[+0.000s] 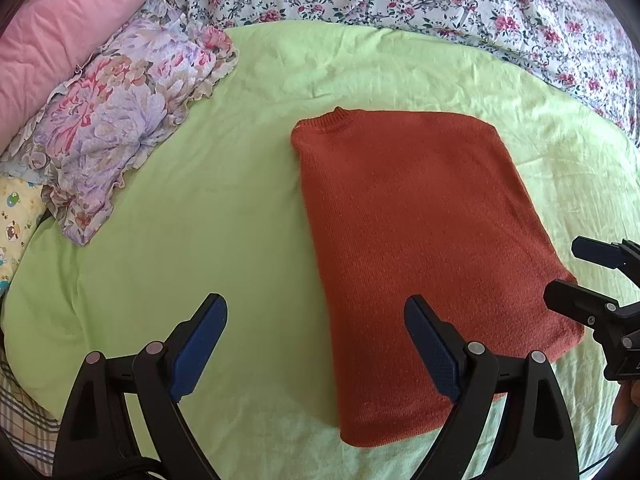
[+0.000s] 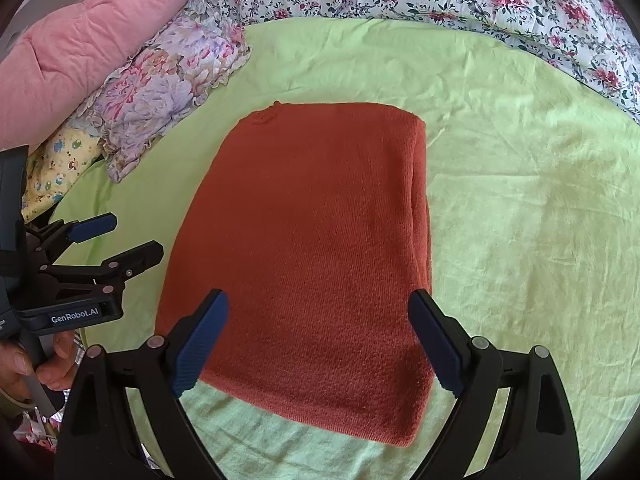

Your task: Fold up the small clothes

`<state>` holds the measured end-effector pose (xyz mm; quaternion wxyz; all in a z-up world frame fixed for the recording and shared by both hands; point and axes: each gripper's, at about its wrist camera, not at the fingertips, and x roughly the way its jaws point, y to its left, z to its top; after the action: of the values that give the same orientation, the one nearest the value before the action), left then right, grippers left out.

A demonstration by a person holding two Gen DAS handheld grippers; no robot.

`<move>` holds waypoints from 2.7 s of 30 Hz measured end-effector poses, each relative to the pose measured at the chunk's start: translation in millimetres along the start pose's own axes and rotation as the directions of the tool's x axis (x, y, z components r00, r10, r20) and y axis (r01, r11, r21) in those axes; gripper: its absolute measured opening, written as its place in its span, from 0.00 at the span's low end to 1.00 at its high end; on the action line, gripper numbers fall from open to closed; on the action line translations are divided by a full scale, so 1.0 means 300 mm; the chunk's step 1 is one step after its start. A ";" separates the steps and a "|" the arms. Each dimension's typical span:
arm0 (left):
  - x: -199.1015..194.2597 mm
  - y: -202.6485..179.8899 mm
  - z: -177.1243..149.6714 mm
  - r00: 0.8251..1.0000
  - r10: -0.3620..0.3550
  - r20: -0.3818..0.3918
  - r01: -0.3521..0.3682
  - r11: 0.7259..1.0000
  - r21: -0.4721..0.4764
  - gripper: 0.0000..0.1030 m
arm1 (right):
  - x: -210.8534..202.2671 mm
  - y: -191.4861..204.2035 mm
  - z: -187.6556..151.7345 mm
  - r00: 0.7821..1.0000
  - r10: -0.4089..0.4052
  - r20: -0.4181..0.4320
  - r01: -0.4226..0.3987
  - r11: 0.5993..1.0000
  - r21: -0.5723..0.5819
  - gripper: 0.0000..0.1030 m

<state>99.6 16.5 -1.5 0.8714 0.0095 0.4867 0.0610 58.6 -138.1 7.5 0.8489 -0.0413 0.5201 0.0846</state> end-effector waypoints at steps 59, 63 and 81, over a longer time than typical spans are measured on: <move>-0.011 -0.024 0.029 1.000 -0.030 0.008 0.030 1.000 -0.008 0.88 | -0.013 -0.006 0.029 1.000 0.005 0.027 -0.006 1.000 0.021 0.88; -0.017 -0.029 0.031 0.999 -0.032 0.011 0.032 0.999 -0.004 0.88 | -0.016 -0.007 0.028 1.000 0.005 0.029 -0.006 1.000 0.022 0.88; -0.024 -0.059 0.033 0.999 -0.033 0.016 0.033 0.999 0.017 0.88 | -0.035 -0.034 0.028 0.999 0.004 0.039 -0.005 1.000 0.028 0.88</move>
<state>106.0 -1.4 8.5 0.8760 0.0093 0.4804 0.0423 63.1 -147.8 20.5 0.8592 -0.0266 0.5045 0.0803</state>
